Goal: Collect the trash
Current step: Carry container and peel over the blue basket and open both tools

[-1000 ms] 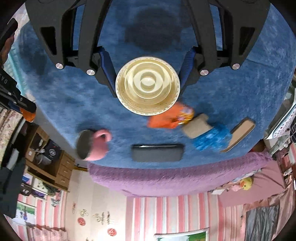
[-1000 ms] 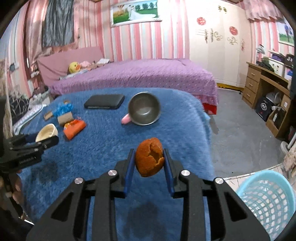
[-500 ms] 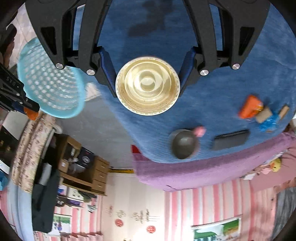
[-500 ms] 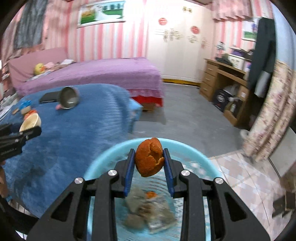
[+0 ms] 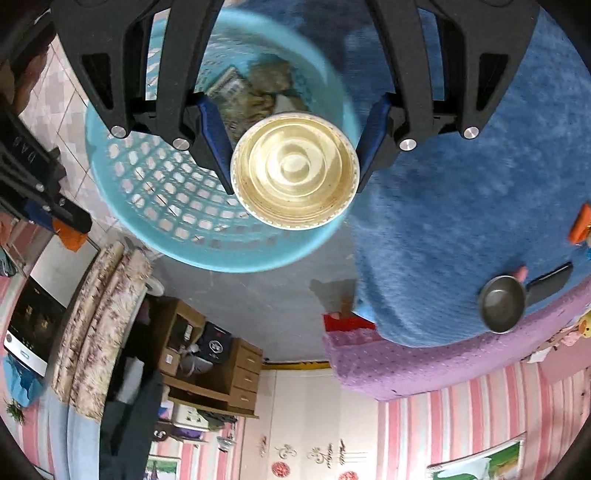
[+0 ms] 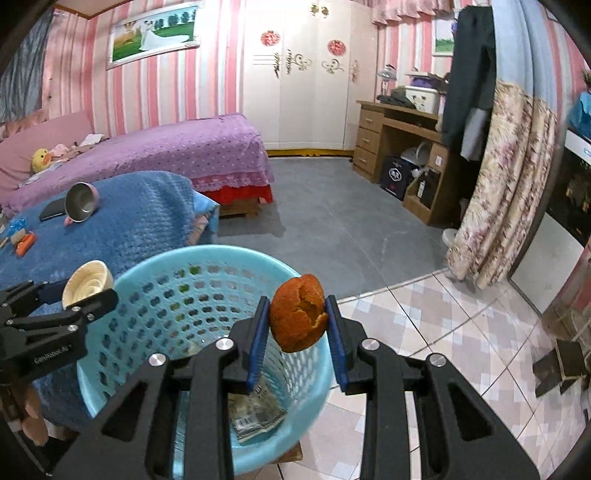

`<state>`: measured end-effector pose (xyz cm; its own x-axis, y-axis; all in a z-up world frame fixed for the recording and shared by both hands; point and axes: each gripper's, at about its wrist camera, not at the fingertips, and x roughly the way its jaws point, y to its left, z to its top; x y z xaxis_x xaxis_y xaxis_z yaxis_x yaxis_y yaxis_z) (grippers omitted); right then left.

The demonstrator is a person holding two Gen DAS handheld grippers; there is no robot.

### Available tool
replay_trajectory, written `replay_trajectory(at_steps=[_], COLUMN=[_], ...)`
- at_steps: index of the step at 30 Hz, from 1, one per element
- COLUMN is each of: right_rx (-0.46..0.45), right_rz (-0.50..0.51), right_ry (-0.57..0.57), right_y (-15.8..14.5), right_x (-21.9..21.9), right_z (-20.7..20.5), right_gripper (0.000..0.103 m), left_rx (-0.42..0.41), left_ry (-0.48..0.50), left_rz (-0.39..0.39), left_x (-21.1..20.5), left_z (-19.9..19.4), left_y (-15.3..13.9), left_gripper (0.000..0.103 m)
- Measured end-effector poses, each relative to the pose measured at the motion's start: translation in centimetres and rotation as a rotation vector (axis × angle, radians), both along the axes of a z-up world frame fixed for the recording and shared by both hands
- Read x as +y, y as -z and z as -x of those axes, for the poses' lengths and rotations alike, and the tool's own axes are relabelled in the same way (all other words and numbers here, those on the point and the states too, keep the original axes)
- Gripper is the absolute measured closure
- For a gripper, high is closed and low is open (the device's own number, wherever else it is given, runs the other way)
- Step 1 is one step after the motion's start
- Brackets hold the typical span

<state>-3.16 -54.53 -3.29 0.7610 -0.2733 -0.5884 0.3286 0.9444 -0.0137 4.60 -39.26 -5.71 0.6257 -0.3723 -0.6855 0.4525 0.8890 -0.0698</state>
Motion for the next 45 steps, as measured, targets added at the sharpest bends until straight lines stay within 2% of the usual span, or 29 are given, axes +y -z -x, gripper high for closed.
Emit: replay_trajectory(at_steps=[6, 9, 11, 14, 24, 35, 37, 38, 39, 41, 42, 45], right_rx=[0.002, 0.003, 0.004, 0.004, 0.000, 0.028, 0.040, 0.043, 0.041, 0.045, 0.049, 0.053], right_rz=[-0.023, -0.027, -0.025, -0.023, -0.027, 0.012, 0.006, 0.001, -0.004, 0.011, 0.020, 0.039], right_ry=[0.021, 0.024, 0.026, 0.031, 0.030, 0.012, 0.021, 0.023, 0.020, 0.019, 0.022, 0.025], right_y=[1.0, 1.3, 1.3, 1.4, 1.7, 1.9, 2.0, 1.9, 1.8, 1.5, 1.4, 0.6], right_x=[-1.1, -1.1, -1.1, -1.1, -0.5, 2.0, 2.1, 2.1, 2.2, 2.7, 3.0, 4.0], right_z=[0.5, 0.5, 0.6, 0.7, 0.4, -2.2, -2.4, -2.5, -2.5, -2.8, -3.0, -3.6], right_gripper=[0.073, 0.073, 0.073, 0.073, 0.073, 0.071, 0.058, 0.040, 0.032, 0.028, 0.022, 0.010], left_rx=[0.017, 0.019, -0.013, -0.039, -0.021, -0.027, -0.029, -0.031, -0.031, -0.030, -0.029, -0.035], left_ry=[0.013, 0.035, 0.046, 0.030, -0.035, -0.074, -0.079, -0.082, -0.084, -0.090, -0.094, -0.100], left_rz=[-0.017, -0.002, -0.011, -0.010, 0.002, -0.018, -0.021, -0.022, -0.021, -0.022, -0.021, -0.024], left_x=[-2.3, -2.7, -2.7, -2.0, 3.1, 7.0, 7.9, 8.5, 9.0, 10.1, 10.6, 12.6], left_z=[0.2, 0.1, 0.4, 0.3, -2.2, -3.4, -3.5, -3.7, -3.8, -4.0, -4.1, -4.4], left_y=[0.6, 0.2, -0.4, -0.9, -1.9, -2.3, -2.5, -2.7, -2.9, -3.2, -3.4, -4.2], left_gripper=[0.040, 0.025, 0.015, 0.009, 0.006, 0.006, 0.006, 0.006, 0.006, 0.006, 0.006, 0.006])
